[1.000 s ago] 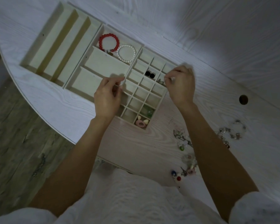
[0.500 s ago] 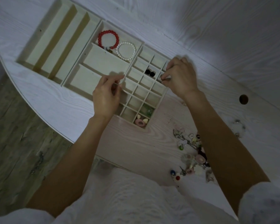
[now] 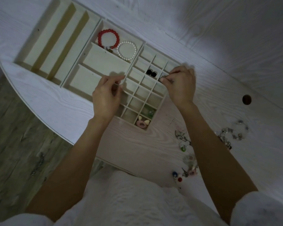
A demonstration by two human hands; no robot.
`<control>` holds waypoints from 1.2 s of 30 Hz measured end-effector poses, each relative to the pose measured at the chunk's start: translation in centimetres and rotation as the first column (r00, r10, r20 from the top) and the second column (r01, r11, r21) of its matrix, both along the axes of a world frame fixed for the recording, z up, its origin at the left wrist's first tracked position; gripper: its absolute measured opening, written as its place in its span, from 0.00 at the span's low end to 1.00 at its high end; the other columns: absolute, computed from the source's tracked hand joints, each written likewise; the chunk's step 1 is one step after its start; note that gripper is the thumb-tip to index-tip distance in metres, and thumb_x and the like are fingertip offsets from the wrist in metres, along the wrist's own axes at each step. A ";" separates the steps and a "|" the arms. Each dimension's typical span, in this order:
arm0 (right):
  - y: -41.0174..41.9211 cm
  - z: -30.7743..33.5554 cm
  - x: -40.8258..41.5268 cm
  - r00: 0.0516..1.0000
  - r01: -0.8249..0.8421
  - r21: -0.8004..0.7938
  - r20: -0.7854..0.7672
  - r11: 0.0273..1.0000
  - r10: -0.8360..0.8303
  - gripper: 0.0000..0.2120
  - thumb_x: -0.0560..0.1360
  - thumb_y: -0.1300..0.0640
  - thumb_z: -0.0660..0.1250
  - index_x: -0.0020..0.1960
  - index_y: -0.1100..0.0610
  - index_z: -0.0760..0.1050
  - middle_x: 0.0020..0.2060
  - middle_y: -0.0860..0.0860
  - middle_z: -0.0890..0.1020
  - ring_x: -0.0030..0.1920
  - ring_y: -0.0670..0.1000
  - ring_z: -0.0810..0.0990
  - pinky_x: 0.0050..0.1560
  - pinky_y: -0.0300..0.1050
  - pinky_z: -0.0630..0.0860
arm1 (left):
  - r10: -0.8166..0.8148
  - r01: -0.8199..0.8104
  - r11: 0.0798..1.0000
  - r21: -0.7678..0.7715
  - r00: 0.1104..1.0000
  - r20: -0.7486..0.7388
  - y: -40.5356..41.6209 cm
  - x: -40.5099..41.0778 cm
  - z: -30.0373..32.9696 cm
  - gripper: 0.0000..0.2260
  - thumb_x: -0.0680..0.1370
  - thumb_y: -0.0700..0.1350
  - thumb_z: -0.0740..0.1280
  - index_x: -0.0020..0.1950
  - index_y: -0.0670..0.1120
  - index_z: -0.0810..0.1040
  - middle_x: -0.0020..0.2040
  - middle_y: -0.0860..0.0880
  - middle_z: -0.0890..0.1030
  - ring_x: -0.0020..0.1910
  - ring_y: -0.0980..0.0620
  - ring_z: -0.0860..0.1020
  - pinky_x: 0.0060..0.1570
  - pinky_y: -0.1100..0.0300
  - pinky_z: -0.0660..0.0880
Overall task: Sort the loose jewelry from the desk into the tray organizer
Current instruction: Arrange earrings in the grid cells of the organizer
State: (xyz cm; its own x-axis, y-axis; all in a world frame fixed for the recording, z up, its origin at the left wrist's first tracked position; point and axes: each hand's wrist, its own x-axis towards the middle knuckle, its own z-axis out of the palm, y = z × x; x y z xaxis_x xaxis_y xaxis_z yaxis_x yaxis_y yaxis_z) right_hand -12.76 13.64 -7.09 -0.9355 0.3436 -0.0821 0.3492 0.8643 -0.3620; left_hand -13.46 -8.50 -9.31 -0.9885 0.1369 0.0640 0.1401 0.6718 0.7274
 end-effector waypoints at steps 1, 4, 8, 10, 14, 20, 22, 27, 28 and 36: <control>-0.1 0.0 0.1 1.000 0.014 0.009 -0.013 1.000 -0.013 0.10 0.73 0.48 0.69 0.43 0.54 0.84 0.49 0.49 0.79 0.53 0.53 0.74 0.50 0.34 0.55 | 0.000 0.000 1.000 -0.001 1.000 0.000 0.0 0.0 0.0 0.12 0.76 0.40 0.68 0.60 0.47 0.80 0.48 0.48 0.78 0.41 0.62 0.71 0.44 0.80 0.64; -0.7 0.1 0.0 0.996 0.078 0.110 -0.053 0.991 -0.073 0.10 0.73 0.48 0.68 0.44 0.53 0.84 0.52 0.49 0.78 0.55 0.52 0.73 0.54 0.34 0.54 | 0.000 0.000 1.000 -0.004 1.000 -0.002 0.0 0.0 0.1 0.13 0.76 0.40 0.68 0.60 0.47 0.80 0.48 0.48 0.78 0.40 0.62 0.71 0.43 0.80 0.64; -1.5 0.4 -0.1 0.994 0.107 0.180 -0.050 0.978 -0.099 0.11 0.74 0.47 0.67 0.48 0.52 0.83 0.53 0.50 0.77 0.57 0.54 0.69 0.59 0.43 0.60 | 0.003 -0.003 1.000 -0.017 1.000 -0.007 0.0 0.0 0.1 0.13 0.76 0.40 0.68 0.60 0.48 0.80 0.48 0.48 0.78 0.41 0.61 0.72 0.43 0.78 0.64; -1.4 0.6 0.0 0.995 0.104 0.163 -0.018 0.981 -0.103 0.12 0.75 0.47 0.66 0.48 0.52 0.83 0.54 0.49 0.77 0.57 0.54 0.68 0.58 0.43 0.59 | 0.003 -0.003 1.000 -0.011 1.000 -0.009 0.0 0.1 0.1 0.13 0.76 0.40 0.68 0.60 0.48 0.80 0.48 0.48 0.78 0.41 0.61 0.71 0.43 0.75 0.65; -1.0 1.0 -0.1 0.993 0.118 0.144 -0.009 0.982 -0.118 0.09 0.75 0.51 0.66 0.49 0.53 0.83 0.55 0.49 0.77 0.58 0.53 0.68 0.57 0.42 0.59 | -0.003 0.002 1.000 -0.004 1.000 -0.017 0.0 0.0 0.0 0.13 0.76 0.39 0.68 0.60 0.47 0.80 0.47 0.48 0.78 0.41 0.62 0.71 0.43 0.76 0.64; -1.0 1.1 -0.4 0.993 0.063 0.047 -0.104 0.997 -0.058 0.07 0.70 0.60 0.72 0.47 0.50 0.83 0.52 0.50 0.78 0.55 0.53 0.72 0.58 0.37 0.58 | -0.011 0.011 1.000 -0.003 1.000 -0.016 -0.1 -0.1 0.0 0.13 0.76 0.39 0.68 0.60 0.47 0.80 0.47 0.47 0.79 0.39 0.61 0.71 0.43 0.71 0.66; -0.9 1.1 -0.5 0.993 0.038 0.037 -0.112 0.999 -0.034 0.07 0.69 0.60 0.73 0.45 0.50 0.83 0.50 0.51 0.78 0.54 0.54 0.72 0.57 0.39 0.61 | -0.010 0.010 1.000 0.000 1.000 -0.017 -0.1 -0.1 0.0 0.13 0.76 0.40 0.68 0.59 0.47 0.81 0.47 0.48 0.78 0.39 0.61 0.70 0.42 0.72 0.66; -0.5 1.1 -0.8 0.998 -0.002 0.102 -0.064 0.995 0.008 0.05 0.69 0.56 0.73 0.45 0.50 0.83 0.52 0.51 0.76 0.55 0.54 0.71 0.57 0.40 0.61 | -0.015 0.015 1.000 0.005 1.000 -0.014 -0.1 -0.1 0.1 0.13 0.76 0.39 0.68 0.59 0.47 0.80 0.47 0.48 0.78 0.39 0.62 0.71 0.43 0.68 0.68; -0.5 1.1 -0.8 0.998 -0.003 0.111 -0.067 0.994 0.011 0.05 0.70 0.56 0.72 0.45 0.50 0.83 0.52 0.51 0.77 0.55 0.53 0.71 0.56 0.41 0.60 | -0.017 0.017 1.000 0.007 1.000 -0.013 -0.1 -0.1 0.1 0.13 0.76 0.39 0.68 0.60 0.47 0.80 0.48 0.48 0.78 0.40 0.62 0.71 0.43 0.68 0.69; 0.9 1.9 0.6 0.958 0.100 -0.023 -0.269 0.995 -0.102 0.04 0.69 0.58 0.72 0.44 0.54 0.83 0.46 0.53 0.79 0.50 0.54 0.73 0.50 0.34 0.62 | -0.014 0.014 1.000 0.004 1.000 0.000 -0.1 -0.1 0.2 0.13 0.75 0.39 0.68 0.59 0.47 0.80 0.48 0.48 0.79 0.41 0.62 0.71 0.44 0.70 0.68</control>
